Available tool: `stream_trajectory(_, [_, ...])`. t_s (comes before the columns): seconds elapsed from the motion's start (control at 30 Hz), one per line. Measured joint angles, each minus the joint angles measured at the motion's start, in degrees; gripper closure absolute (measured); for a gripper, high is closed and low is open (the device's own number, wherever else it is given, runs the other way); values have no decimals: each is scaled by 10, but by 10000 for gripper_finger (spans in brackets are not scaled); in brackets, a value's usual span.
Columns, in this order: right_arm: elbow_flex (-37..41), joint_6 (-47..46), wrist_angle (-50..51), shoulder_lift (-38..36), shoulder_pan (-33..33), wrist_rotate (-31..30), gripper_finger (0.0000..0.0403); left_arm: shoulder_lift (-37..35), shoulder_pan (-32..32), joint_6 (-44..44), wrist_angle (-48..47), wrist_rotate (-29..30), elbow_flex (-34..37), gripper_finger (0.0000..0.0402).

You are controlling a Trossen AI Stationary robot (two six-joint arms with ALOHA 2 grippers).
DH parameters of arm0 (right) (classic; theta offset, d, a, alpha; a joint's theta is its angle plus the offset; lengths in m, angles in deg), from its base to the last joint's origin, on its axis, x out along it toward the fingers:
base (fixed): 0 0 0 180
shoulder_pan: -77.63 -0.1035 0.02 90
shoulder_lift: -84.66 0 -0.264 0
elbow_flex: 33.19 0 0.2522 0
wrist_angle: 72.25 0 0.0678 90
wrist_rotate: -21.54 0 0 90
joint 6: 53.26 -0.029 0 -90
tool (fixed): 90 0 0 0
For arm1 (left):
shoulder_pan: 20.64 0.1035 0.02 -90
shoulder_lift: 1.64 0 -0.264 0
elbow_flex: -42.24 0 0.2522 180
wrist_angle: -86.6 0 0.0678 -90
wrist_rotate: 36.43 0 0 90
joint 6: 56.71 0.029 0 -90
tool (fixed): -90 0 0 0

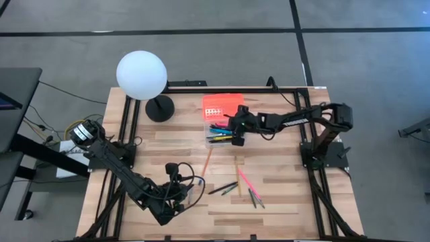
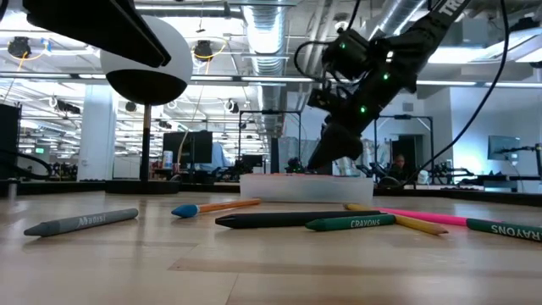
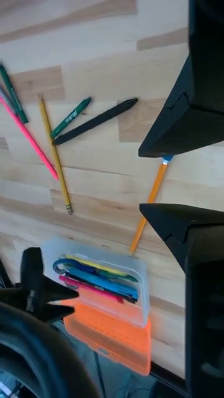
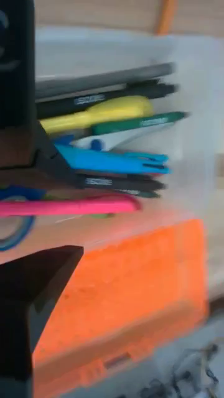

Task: Pick & place school supplies into a supply box
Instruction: Put the yellow pencil into the orange supply box

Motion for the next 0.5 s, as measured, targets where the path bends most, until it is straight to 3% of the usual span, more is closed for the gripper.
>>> stream_trajectory(0.23, [-1,-7,11,-58,-60,-8,238,1,40,-48,57,-4,55,276])
stream_trajectory(0.5, [4,-20,38,-141,-158,-13,249,1,112,-44,279,-87,163,276])
